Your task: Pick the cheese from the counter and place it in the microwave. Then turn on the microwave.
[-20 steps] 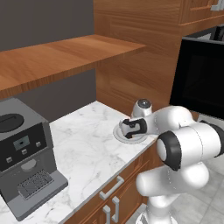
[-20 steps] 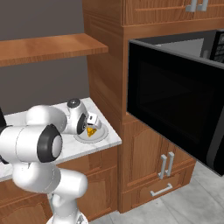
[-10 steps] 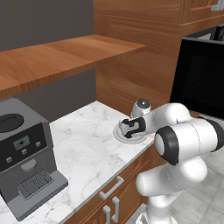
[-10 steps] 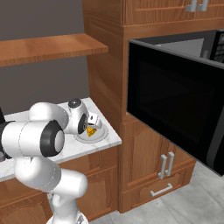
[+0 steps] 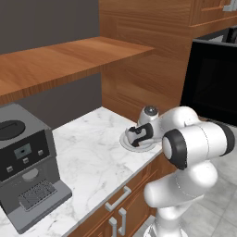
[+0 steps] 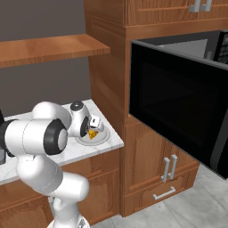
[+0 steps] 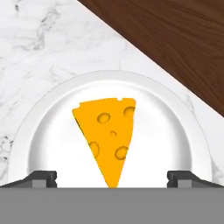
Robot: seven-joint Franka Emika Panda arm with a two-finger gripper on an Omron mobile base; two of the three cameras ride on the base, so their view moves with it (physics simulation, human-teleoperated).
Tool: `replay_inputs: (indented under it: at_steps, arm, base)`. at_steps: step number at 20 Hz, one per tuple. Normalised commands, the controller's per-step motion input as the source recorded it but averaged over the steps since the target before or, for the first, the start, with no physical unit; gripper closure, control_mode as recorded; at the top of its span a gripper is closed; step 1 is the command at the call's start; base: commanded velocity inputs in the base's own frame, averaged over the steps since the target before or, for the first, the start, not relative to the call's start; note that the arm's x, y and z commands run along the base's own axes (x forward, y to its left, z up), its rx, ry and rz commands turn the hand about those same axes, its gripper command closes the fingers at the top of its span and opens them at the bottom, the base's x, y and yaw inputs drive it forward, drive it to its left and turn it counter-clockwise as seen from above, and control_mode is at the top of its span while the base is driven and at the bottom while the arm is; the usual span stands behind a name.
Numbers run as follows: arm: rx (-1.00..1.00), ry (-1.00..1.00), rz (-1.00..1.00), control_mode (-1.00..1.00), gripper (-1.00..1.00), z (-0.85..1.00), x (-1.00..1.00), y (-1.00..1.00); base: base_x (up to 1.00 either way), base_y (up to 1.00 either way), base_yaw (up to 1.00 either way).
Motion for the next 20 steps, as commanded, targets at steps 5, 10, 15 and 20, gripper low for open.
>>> replay_inputs:
  at_steps: [5,10,15,20]
  arm:
    - [0.0,0.0,0.0,-1.0,-1.0,-0.08,0.04,0.01]
    - [0.0,0.0,0.0,-1.0,-1.0,-0.07,0.06,0.01]
    - [0.0,0.0,0.0,-1.0,-1.0,-0.06,0.1,0.0]
    - [0.0,0.0,0.0,-1.0,-1.0,-0.05,0.09,0.0]
  base:
    - [0.0,0.0,0.0]
    - [0.0,0.0,0.0]
    - [0.0,0.0,0.0]
    - [0.0,0.0,0.0]
